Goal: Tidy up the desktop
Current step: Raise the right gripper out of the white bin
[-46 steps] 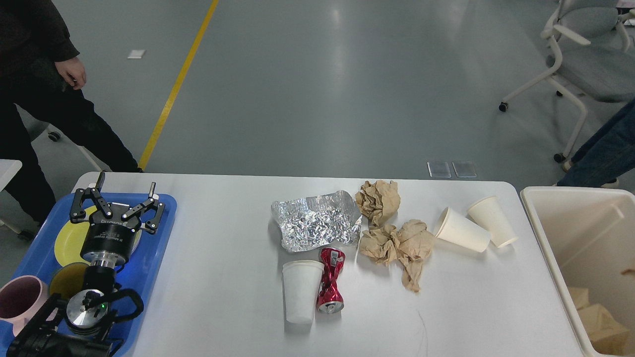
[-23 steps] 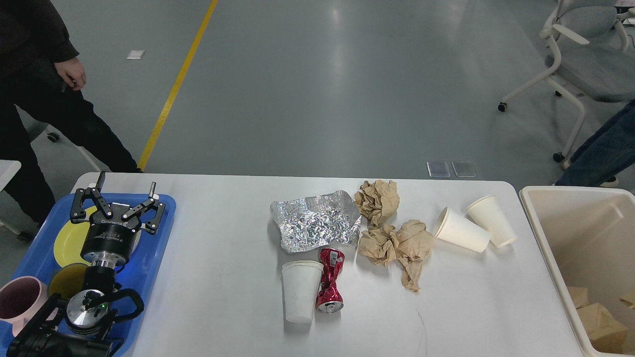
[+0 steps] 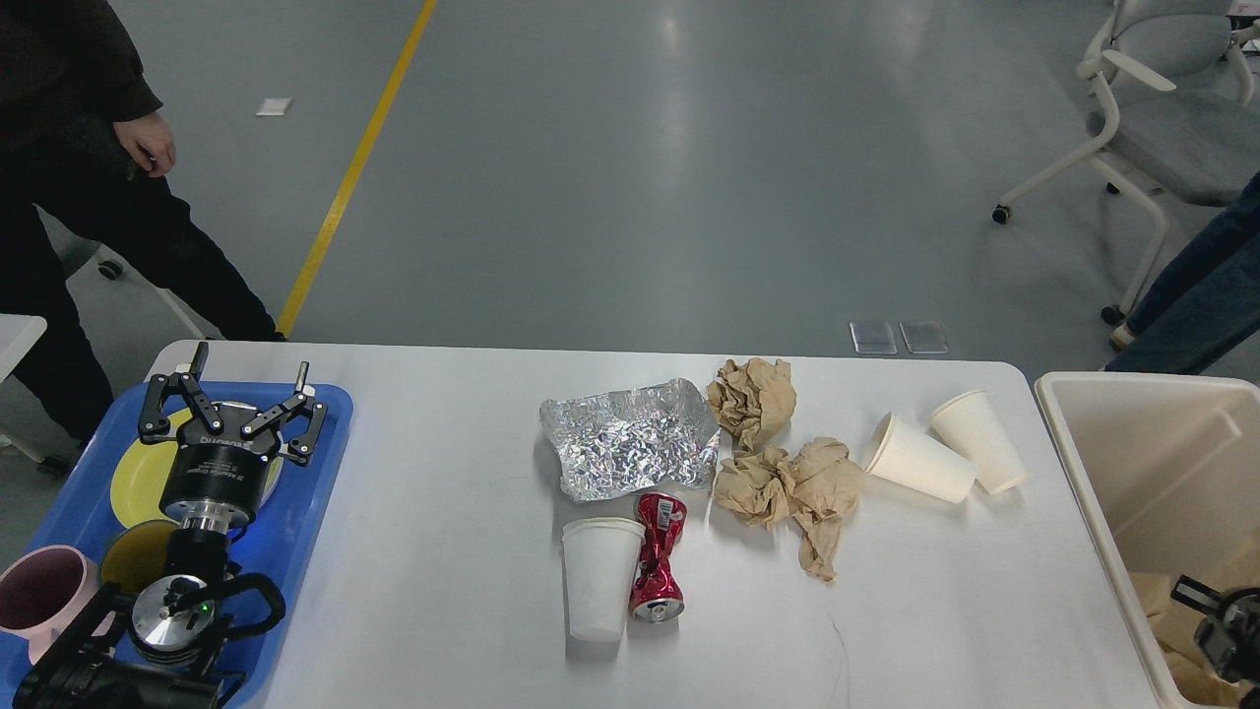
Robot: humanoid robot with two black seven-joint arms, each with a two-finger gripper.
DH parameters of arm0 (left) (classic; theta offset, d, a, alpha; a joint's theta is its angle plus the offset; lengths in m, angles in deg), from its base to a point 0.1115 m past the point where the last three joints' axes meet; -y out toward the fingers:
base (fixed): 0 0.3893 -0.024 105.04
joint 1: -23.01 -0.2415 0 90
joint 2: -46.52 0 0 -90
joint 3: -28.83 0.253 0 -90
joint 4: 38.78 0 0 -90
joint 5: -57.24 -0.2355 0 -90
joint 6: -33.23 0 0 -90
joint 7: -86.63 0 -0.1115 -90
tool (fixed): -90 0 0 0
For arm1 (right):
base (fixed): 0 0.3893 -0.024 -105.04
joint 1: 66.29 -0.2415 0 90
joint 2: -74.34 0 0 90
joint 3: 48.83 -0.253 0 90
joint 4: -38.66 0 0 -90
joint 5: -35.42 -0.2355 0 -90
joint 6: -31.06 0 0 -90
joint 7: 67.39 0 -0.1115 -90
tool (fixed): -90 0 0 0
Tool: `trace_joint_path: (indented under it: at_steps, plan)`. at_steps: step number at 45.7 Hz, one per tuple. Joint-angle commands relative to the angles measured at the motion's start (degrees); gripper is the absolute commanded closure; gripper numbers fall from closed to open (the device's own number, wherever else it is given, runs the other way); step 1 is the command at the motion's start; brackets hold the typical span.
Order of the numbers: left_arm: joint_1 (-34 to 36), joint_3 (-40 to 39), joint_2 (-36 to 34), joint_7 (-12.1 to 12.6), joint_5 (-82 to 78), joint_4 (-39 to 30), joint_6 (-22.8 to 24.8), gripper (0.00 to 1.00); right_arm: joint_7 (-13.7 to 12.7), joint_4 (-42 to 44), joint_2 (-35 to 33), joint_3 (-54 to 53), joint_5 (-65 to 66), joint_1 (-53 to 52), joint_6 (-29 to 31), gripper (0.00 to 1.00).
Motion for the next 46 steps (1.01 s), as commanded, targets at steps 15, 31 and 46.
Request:
trace_joint_path:
  at_steps: [15,31,46]
  plan:
    - [0.0,0.0,0.0,0.0,0.0,0.0,0.0,0.04,0.2,-0.8,0.5,0.0,0.0,0.2,-2.5,0.00]
    - [0.0,0.0,0.0,0.0,0.0,0.0,0.0,0.04,0.1,-4.0,-4.0,0.1,0.3,-5.7,3.6,0.00]
    - [0.0,0.0,0.0,0.0,0.0,0.0,0.0,0.04,-1.0,-13.1,-8.5,5.4,7.3,-31.5,33.9,0.00]
